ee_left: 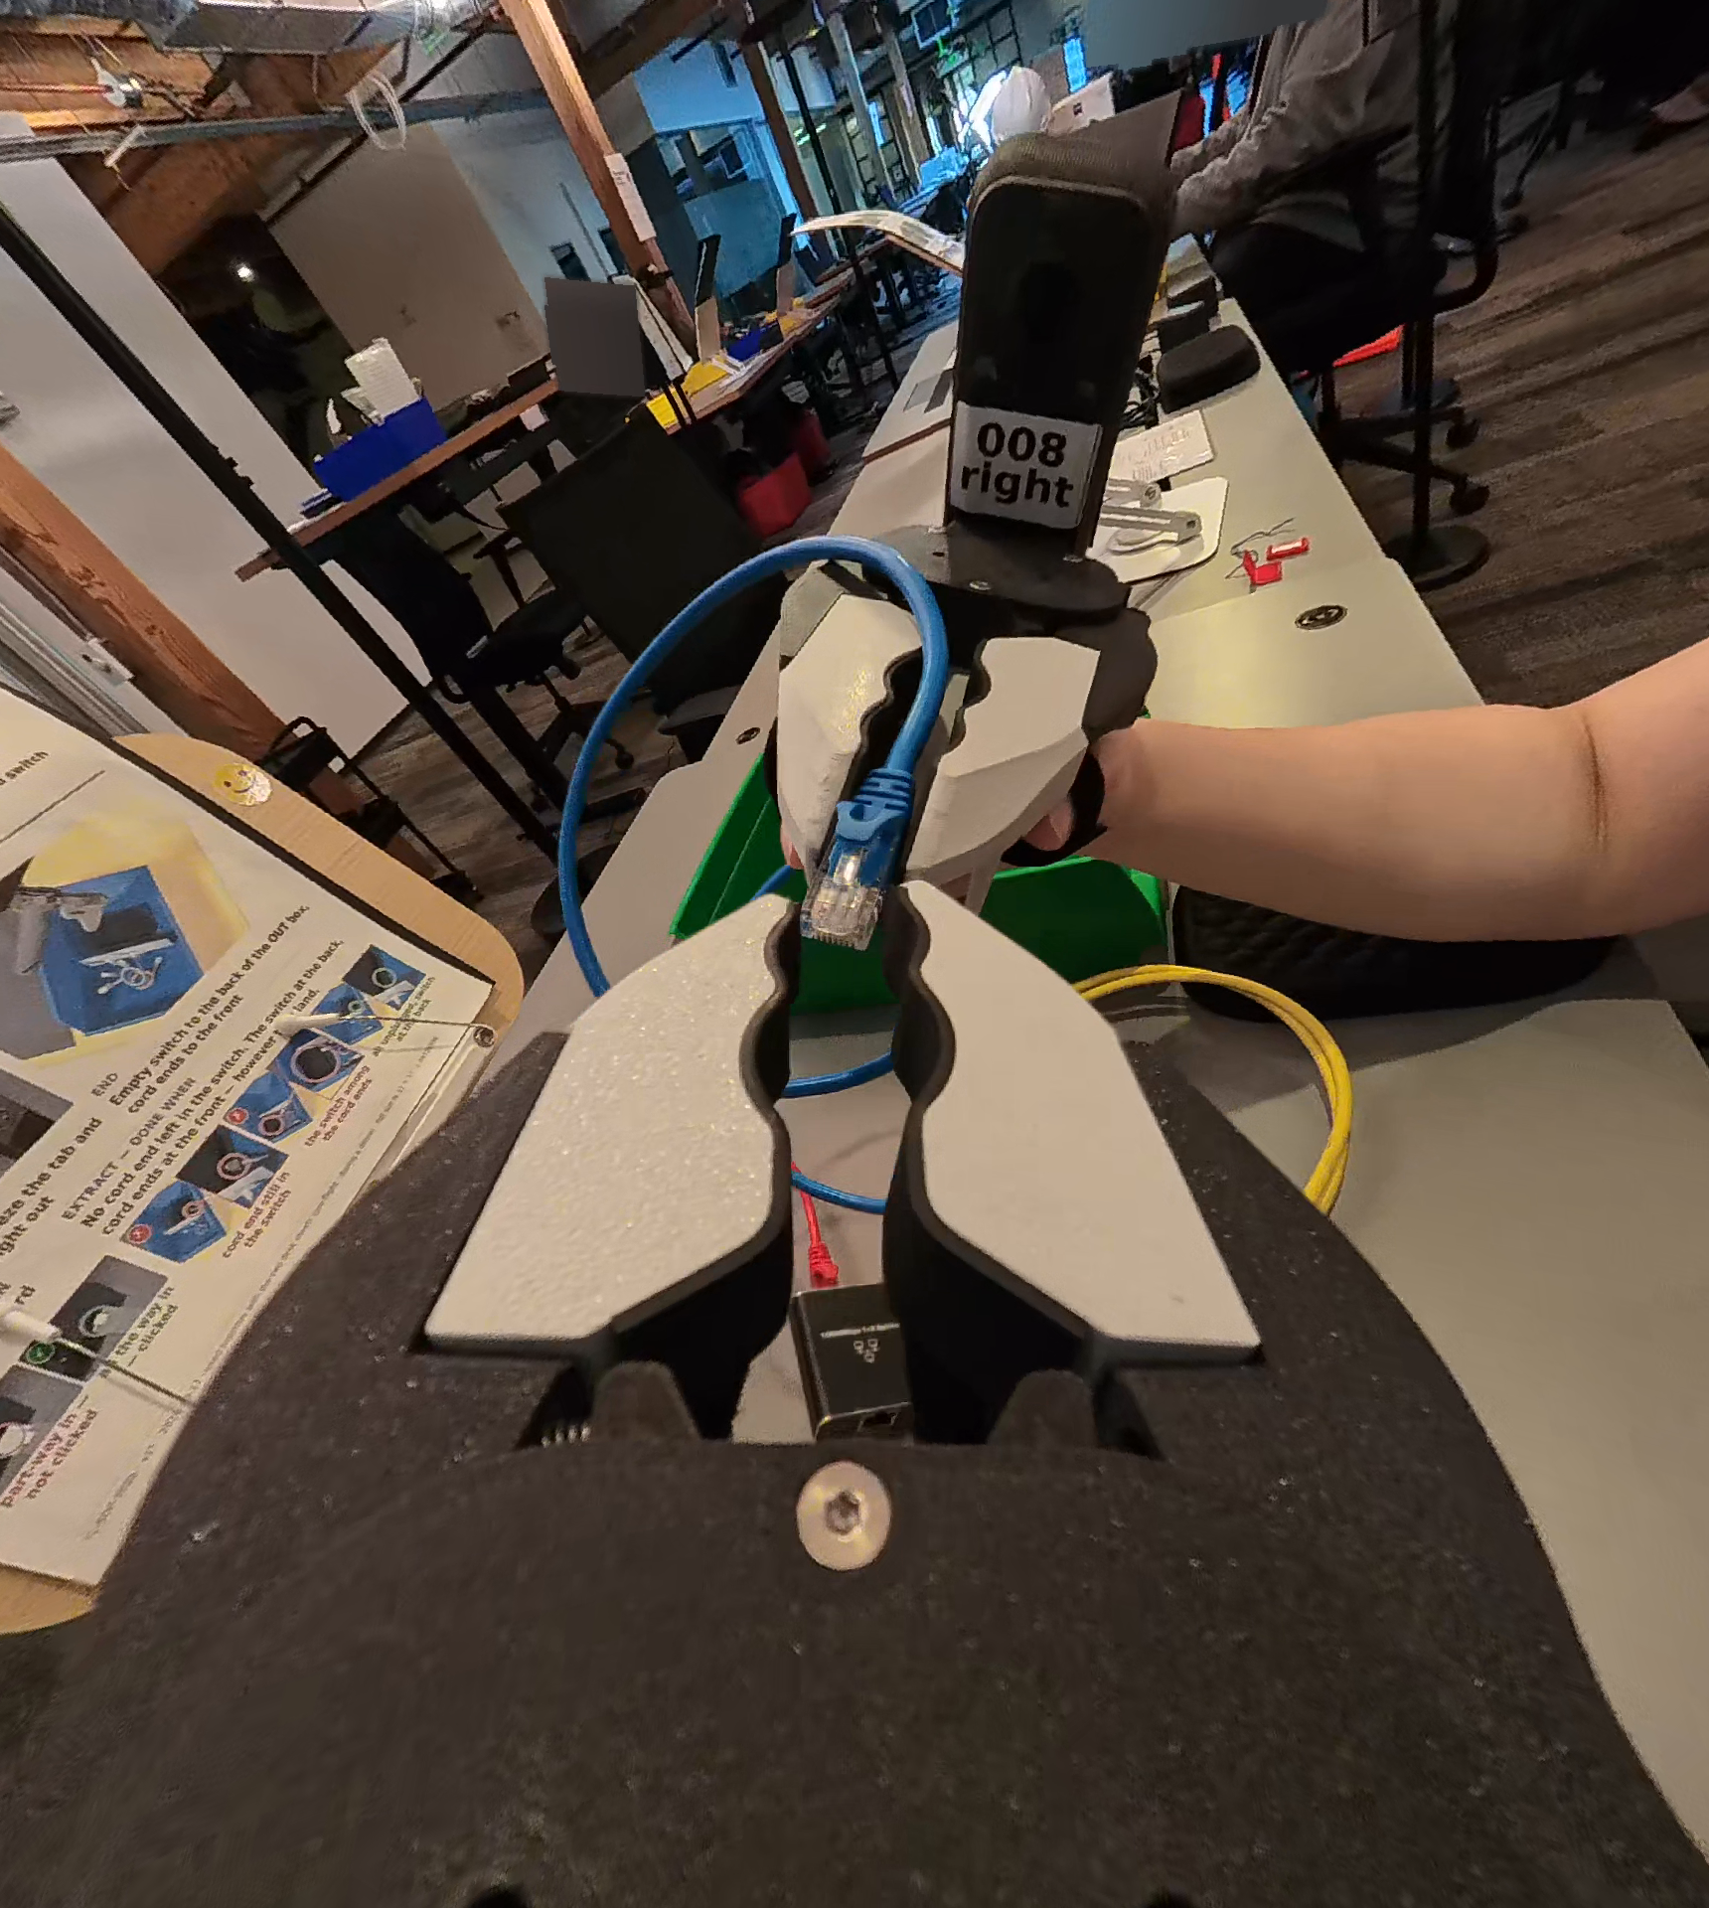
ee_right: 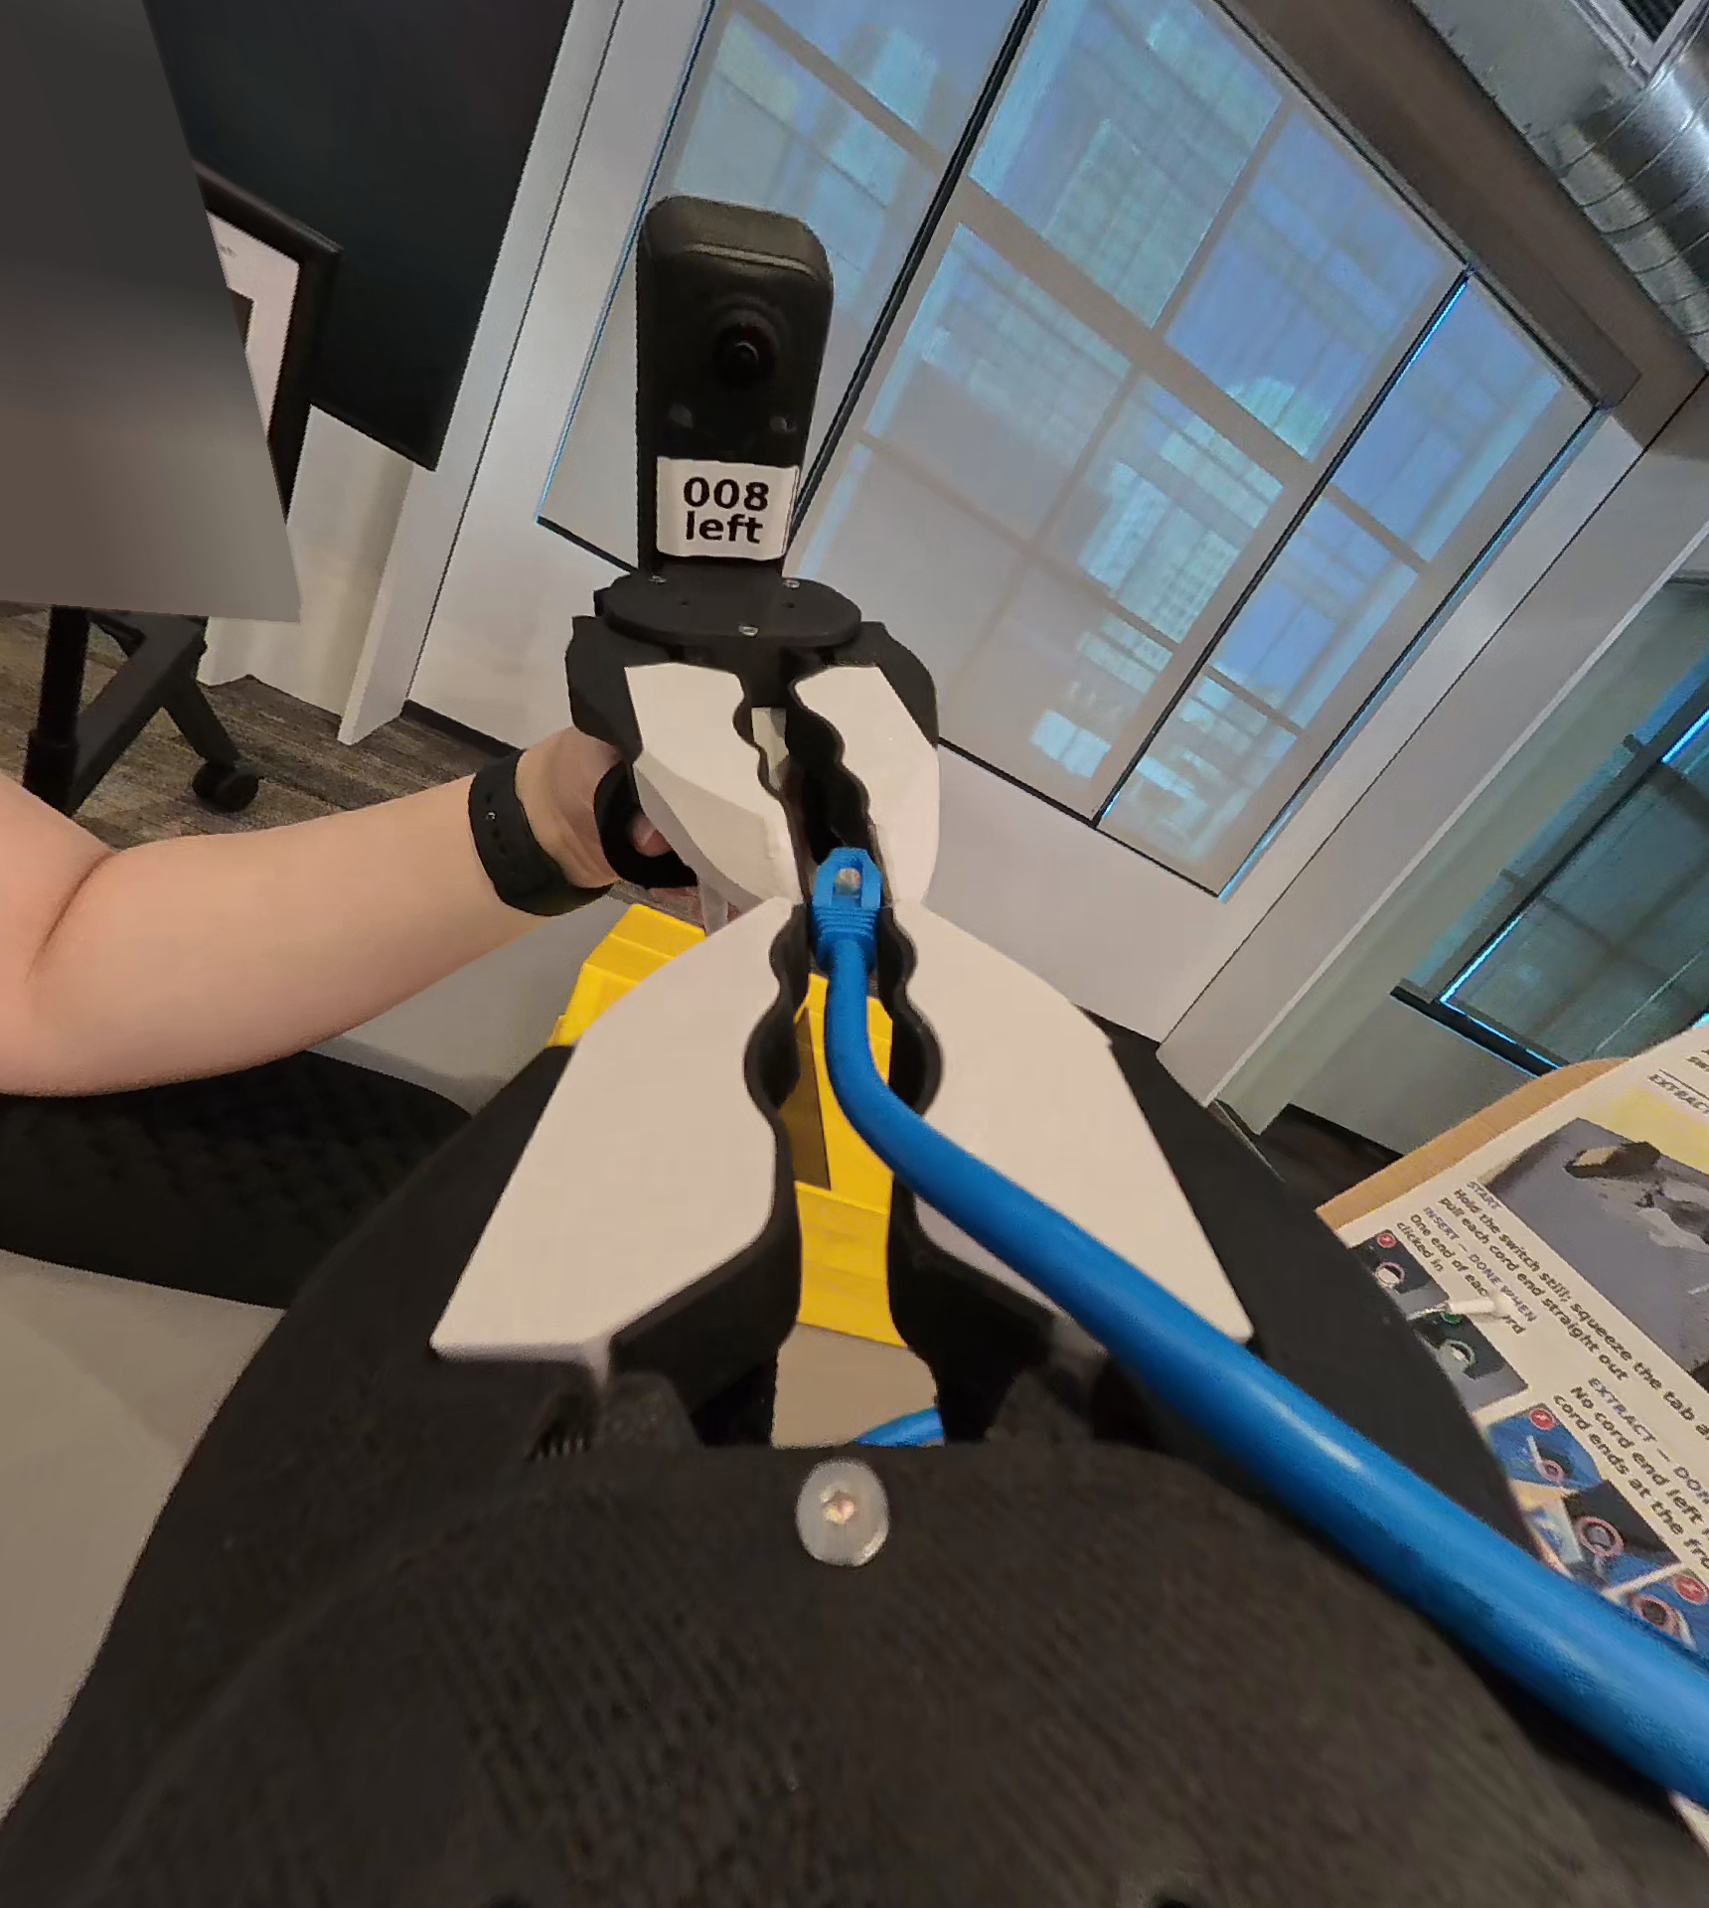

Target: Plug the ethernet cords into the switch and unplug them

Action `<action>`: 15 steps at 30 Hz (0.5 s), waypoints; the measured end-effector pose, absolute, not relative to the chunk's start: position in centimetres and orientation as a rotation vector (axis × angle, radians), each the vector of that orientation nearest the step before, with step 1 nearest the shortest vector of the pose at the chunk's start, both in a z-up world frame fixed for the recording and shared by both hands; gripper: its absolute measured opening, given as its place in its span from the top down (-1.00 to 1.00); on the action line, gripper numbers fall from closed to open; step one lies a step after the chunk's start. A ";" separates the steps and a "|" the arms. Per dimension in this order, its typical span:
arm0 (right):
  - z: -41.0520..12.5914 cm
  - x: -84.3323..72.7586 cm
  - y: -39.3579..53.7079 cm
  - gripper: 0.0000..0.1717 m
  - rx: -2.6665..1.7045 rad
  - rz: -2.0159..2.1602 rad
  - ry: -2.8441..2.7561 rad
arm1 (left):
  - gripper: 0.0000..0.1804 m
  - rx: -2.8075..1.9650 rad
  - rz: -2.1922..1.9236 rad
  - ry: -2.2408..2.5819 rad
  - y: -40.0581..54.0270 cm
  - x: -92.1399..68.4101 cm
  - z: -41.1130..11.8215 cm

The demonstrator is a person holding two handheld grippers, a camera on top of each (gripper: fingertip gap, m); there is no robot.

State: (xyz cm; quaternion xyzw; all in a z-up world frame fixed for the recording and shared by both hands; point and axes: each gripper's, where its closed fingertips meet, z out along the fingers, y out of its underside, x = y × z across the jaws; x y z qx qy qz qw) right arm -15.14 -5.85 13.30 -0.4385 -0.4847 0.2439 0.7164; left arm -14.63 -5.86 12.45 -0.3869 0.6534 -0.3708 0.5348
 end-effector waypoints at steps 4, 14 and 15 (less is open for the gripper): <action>13.2 -15.3 -5.9 0.85 -0.970 0.543 -1.080 | 0.84 -0.925 -0.890 1.569 -5.9 -14.8 12.3; 12.8 -15.1 -5.4 0.85 -1.013 0.511 -1.087 | 0.84 -0.966 -0.873 1.568 -5.3 -14.6 11.8; 12.9 -14.9 -5.2 0.85 -1.019 0.504 -1.080 | 0.83 -0.976 -0.863 1.550 -5.1 -14.5 11.9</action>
